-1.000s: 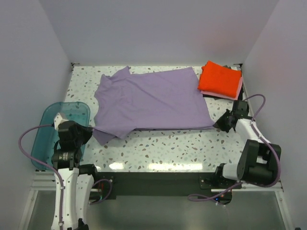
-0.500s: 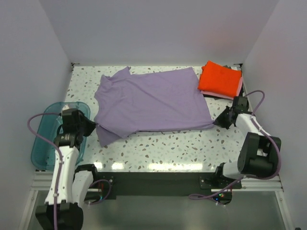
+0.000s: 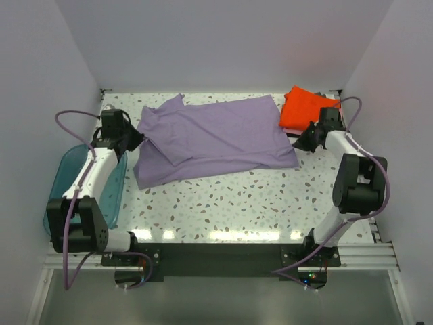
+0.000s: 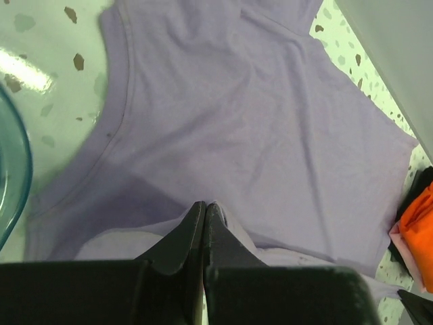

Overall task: Fold and stack the t-shirts
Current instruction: Fold the tshirt

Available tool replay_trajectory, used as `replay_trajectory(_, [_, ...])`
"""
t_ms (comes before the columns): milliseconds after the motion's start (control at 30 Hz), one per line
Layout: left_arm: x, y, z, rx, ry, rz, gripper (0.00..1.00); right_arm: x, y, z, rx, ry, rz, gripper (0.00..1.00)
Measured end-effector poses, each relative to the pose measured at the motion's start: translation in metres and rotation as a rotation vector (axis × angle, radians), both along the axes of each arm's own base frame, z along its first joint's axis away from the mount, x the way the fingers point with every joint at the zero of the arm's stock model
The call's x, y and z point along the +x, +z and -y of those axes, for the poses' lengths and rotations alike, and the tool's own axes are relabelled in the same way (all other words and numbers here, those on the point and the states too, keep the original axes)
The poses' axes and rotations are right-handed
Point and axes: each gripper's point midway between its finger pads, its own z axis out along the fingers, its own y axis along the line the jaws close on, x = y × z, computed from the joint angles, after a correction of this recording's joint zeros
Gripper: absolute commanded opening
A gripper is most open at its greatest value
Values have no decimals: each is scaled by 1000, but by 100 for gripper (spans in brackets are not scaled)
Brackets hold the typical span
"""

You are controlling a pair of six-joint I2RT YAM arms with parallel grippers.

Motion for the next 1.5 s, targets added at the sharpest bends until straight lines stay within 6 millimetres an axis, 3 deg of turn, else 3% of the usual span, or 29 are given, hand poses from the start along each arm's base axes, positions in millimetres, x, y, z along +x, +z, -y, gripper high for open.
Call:
replay_trajectory(233, [40, -8, -6, 37, 21, -29, 0, 40, 7, -4, -6, 22, 37, 0])
replay_trajectory(500, [83, -1, -9, 63, 11, -7, 0, 61, 1, -2, -7, 24, 33, 0])
replay_trajectory(667, [99, -18, -9, 70, 4, -35, 0, 70, -3, -6, -40, 53, 24, 0])
replay_trajectory(800, [100, -37, -10, 74, -2, -77, 0, 78, -4, -12, -69, 93, 19, 13])
replay_trajectory(833, [100, -40, -10, 76, -5, -85, 5, 80, -4, -13, -77, 100, 18, 22])
replay_trajectory(867, [102, -42, -10, 78, -7, -89, 18, 80, -6, -14, -86, 109, 16, 27])
replay_trajectory(900, [103, -44, -10, 83, -12, -91, 24, 80, -7, -15, -92, 115, 12, 32])
replay_trajectory(933, [104, -44, -10, 84, -14, -92, 33, 78, -8, -16, -97, 123, 3, 44])
replay_trajectory(967, [105, -44, -10, 90, -20, -91, 51, 76, -9, -17, -99, 125, -5, 49])
replay_trajectory(1033, [105, -42, -11, 99, -25, -91, 61, 73, -11, -14, -118, 130, -16, 59])
replay_trajectory(1067, [104, -40, -12, 102, -22, -90, 69, 72, -12, -13, -128, 129, -23, 64])
replay_trajectory(1200, [86, -34, -21, 137, 45, -116, 88, 63, -8, -6, -169, 114, -42, 66])
replay_trajectory(1267, [60, -28, -28, 164, 113, -134, 86, 52, 2, -4, -183, 104, -35, 65])
replay_trajectory(1333, [35, -24, -21, 181, 145, -137, 84, 36, 16, -2, -199, 92, -19, 64])
replay_trajectory(1400, [6, -22, -13, 195, 171, -143, 74, 23, 30, -1, -209, 82, 13, 59])
replay_trajectory(1500, [-29, -28, 3, 200, 186, -140, 71, -4, 37, -1, -214, 65, 37, 56])
